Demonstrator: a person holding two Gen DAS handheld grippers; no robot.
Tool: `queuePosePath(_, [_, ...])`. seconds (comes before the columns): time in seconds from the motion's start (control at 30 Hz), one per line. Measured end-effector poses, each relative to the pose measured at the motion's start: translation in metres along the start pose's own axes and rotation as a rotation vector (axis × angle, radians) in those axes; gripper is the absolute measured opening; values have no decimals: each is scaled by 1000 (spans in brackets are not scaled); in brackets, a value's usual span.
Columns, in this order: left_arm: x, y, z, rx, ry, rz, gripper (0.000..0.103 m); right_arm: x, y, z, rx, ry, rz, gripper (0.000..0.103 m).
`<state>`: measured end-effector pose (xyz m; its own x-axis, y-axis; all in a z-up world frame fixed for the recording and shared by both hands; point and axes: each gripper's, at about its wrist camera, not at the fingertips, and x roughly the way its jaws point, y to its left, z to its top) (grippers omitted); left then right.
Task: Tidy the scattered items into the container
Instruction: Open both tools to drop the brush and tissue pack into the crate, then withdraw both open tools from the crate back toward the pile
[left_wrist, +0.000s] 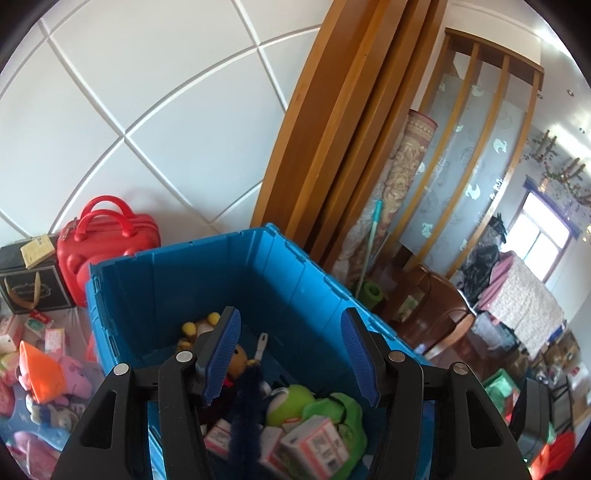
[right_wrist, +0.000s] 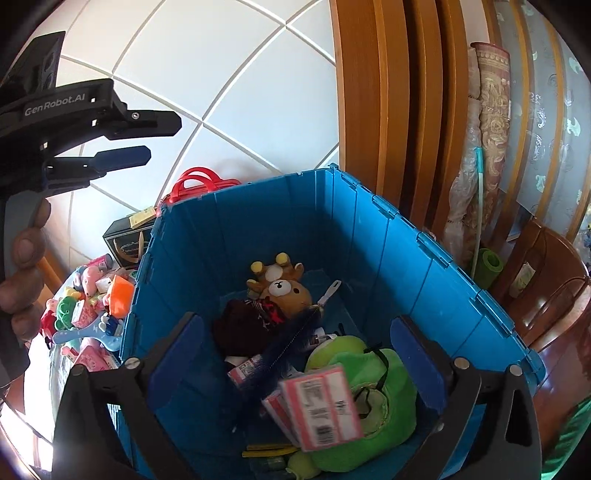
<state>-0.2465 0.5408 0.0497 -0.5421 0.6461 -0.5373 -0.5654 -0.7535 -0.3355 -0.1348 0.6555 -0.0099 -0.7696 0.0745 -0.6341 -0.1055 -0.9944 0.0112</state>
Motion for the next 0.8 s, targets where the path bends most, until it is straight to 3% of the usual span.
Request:
queuePosePath(0.5, [-32,40,-20,-56,-6,39,57,-4,42,1,-46,-3,37,103])
queuePosePath(0.8, [-69,106,-48,-140,-18,108,57,-1,102,0,-128,9,76,103])
